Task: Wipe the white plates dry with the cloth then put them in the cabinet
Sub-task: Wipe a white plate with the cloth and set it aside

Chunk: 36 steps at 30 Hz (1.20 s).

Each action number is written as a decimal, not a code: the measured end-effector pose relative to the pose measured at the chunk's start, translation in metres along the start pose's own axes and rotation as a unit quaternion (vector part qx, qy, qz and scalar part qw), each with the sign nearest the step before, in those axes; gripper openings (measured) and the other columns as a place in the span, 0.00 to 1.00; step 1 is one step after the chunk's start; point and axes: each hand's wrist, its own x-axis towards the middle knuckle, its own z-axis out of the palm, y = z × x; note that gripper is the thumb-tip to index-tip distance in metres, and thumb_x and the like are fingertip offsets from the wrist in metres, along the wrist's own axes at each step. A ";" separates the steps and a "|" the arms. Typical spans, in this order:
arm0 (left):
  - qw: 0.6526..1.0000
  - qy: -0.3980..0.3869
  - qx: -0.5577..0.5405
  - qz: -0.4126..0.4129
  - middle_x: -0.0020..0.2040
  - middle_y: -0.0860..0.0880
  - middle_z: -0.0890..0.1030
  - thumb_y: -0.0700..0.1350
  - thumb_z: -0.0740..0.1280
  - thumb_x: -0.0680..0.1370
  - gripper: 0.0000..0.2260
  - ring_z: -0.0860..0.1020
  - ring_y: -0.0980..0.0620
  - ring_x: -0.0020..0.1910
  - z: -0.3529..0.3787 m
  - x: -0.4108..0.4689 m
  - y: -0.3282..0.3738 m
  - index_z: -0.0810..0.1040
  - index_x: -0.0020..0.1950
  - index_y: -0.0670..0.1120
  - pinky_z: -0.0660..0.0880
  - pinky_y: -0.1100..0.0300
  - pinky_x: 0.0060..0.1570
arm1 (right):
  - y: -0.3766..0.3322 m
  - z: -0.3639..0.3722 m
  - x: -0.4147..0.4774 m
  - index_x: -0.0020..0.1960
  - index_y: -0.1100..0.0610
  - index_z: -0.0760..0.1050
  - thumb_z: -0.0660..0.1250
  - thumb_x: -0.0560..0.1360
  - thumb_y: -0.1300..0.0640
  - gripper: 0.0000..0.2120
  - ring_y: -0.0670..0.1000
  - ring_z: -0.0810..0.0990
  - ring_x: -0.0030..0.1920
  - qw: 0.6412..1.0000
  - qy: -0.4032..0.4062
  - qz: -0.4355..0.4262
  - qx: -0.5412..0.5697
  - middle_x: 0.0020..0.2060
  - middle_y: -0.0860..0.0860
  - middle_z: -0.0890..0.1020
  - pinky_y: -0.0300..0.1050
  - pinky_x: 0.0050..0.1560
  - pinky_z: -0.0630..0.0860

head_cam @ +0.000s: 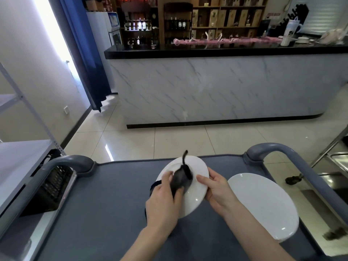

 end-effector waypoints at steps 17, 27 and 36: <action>0.982 -0.143 -0.066 0.103 0.74 0.70 0.37 0.56 0.49 0.84 0.23 0.39 0.62 0.77 0.002 0.038 -0.015 0.43 0.76 0.62 0.37 0.62 0.75 | -0.009 -0.001 -0.012 0.64 0.55 0.79 0.65 0.75 0.69 0.19 0.53 0.85 0.51 0.999 -0.008 -0.041 0.024 0.55 0.56 0.85 0.45 0.44 0.82; 0.972 -0.128 -0.163 0.110 0.75 0.74 0.41 0.66 0.44 0.77 0.25 0.31 0.63 0.75 0.021 -0.018 0.003 0.43 0.74 0.71 0.36 0.56 0.75 | -0.020 0.013 -0.004 0.64 0.57 0.78 0.63 0.78 0.68 0.17 0.57 0.83 0.57 0.999 0.001 -0.051 0.007 0.57 0.58 0.84 0.48 0.53 0.82; 0.979 -0.131 -0.084 0.131 0.72 0.75 0.40 0.58 0.41 0.80 0.21 0.32 0.72 0.72 -0.001 0.046 -0.001 0.45 0.74 0.66 0.34 0.65 0.74 | -0.004 0.014 -0.021 0.65 0.52 0.78 0.63 0.78 0.68 0.19 0.57 0.82 0.58 0.998 -0.049 -0.010 -0.035 0.58 0.57 0.84 0.50 0.54 0.81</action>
